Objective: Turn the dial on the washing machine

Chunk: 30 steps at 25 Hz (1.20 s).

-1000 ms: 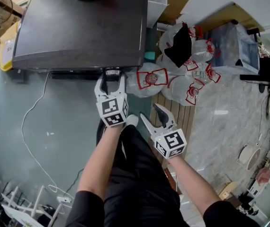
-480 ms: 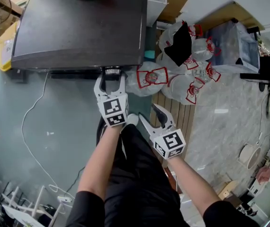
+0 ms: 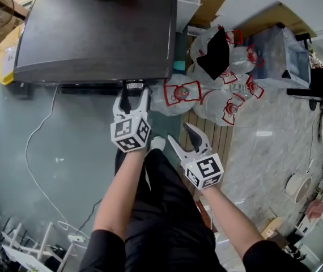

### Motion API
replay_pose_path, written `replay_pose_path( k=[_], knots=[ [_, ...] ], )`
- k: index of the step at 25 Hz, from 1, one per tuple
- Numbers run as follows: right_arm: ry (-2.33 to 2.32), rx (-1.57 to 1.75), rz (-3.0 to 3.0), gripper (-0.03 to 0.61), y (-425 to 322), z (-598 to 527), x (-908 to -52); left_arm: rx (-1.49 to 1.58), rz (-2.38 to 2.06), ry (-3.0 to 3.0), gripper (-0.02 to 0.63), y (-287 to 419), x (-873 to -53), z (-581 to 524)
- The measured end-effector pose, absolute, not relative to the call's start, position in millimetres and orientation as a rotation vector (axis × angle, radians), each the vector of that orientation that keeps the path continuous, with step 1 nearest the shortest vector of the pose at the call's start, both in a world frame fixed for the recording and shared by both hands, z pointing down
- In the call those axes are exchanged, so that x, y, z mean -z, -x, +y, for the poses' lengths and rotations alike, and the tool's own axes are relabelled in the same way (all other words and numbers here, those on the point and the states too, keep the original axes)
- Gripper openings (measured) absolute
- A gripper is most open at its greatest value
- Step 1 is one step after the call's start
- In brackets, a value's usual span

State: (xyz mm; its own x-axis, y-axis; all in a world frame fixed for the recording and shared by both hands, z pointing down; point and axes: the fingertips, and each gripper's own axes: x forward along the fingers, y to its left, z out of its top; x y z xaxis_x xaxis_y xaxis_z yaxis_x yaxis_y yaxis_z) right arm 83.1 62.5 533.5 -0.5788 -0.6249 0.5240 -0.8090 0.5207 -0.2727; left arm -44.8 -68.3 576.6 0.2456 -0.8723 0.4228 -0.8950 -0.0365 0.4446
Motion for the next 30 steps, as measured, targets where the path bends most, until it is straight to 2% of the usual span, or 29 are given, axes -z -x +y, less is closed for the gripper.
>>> replay_pose_path(
  k=[5,23,30],
  knots=[
    [-1.174,-0.713,-2.393,0.216,-81.4,64.8,-535.3,-0.029,-1.624,-1.862,0.270,45.3,-574.2,-68.0],
    [-1.170,-0.722,-2.401,0.216,-81.7,61.7,-535.1,-0.060,-1.614,-1.898,0.267,44.4,-573.5,-65.9],
    [-1.195,-0.686,-2.424,0.216,-88.0,56.9,-515.9,-0.142,-1.582,-1.973,0.267,40.0,-565.7,-30.2]
  ],
)
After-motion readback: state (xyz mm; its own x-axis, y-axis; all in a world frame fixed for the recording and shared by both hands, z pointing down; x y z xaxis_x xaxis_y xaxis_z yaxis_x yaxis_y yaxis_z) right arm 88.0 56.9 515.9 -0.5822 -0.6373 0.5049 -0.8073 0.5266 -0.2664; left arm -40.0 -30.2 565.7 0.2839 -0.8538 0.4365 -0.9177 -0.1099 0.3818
